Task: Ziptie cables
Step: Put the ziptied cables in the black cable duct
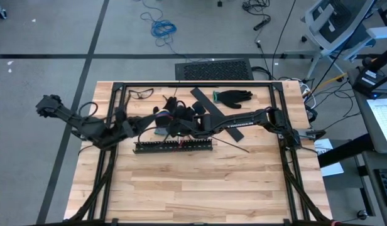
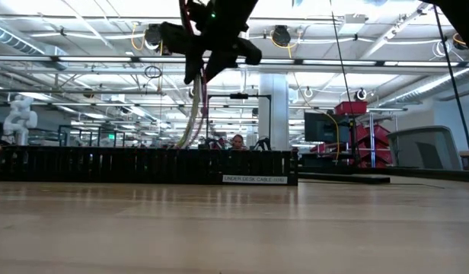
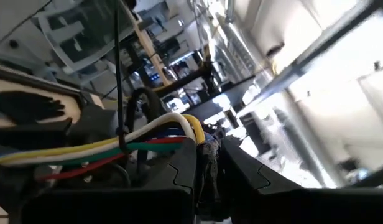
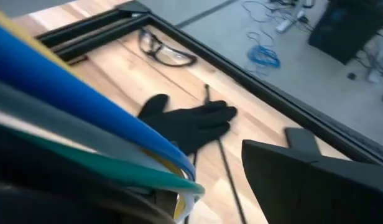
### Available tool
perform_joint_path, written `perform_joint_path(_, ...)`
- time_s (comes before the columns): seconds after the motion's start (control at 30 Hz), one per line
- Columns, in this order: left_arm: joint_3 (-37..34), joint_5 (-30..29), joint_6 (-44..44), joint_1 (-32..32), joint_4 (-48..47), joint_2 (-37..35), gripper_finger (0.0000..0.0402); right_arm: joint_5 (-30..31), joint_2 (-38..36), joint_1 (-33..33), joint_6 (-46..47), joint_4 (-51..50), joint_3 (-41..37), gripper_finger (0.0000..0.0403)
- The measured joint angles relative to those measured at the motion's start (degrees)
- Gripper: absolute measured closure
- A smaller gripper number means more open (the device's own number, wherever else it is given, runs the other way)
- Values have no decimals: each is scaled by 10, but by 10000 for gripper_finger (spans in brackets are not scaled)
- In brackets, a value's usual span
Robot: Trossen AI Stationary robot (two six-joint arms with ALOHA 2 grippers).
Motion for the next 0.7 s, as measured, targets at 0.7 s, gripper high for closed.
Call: perform_joint_path(0.7, -9, 190, -98, 143, 255, 151, 352, 139, -34, 17, 334, -441, 1, 239)
